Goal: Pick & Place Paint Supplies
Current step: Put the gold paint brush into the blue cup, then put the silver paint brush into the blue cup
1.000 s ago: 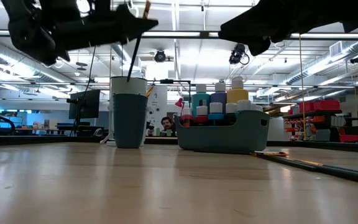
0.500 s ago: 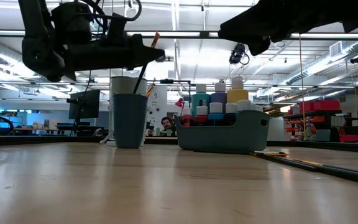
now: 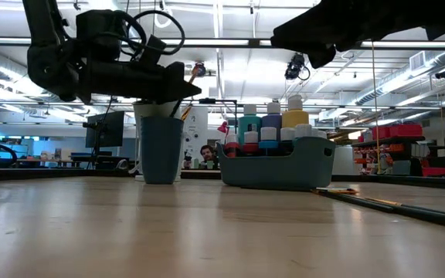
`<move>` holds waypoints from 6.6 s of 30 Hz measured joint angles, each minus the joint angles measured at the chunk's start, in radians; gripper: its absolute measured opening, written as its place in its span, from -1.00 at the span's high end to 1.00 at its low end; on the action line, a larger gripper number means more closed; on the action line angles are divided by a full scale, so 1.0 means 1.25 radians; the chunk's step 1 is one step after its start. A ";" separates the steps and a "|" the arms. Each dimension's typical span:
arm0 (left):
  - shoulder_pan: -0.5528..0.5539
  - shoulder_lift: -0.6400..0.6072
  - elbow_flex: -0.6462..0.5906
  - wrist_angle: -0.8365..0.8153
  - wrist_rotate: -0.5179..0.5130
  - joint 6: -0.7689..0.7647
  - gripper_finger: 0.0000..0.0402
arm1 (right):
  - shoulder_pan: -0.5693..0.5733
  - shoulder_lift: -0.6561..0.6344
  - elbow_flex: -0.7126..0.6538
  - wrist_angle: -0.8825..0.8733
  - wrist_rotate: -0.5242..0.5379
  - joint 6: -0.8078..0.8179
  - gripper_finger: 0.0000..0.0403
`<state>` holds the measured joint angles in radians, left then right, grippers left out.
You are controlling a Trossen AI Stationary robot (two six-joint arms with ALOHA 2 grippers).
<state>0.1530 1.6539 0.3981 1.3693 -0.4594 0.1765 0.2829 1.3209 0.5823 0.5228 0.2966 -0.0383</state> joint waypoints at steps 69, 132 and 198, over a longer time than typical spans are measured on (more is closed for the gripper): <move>-0.331 -0.001 -0.001 -0.165 0.090 -0.086 0.29 | 0.023 0.000 0.001 -0.336 0.041 0.167 0.46; -0.247 -0.001 -0.001 -0.158 0.091 -0.020 0.30 | -0.026 0.000 -0.202 -0.331 0.041 0.275 0.15; -0.220 -0.001 -0.001 -0.152 0.263 -0.269 0.31 | -0.019 0.098 0.201 -0.588 -0.010 -0.144 0.98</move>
<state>-0.1215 1.6527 0.3973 1.1791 -0.1305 -0.1599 0.2596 1.4435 0.8334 -0.2127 0.2841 -0.2188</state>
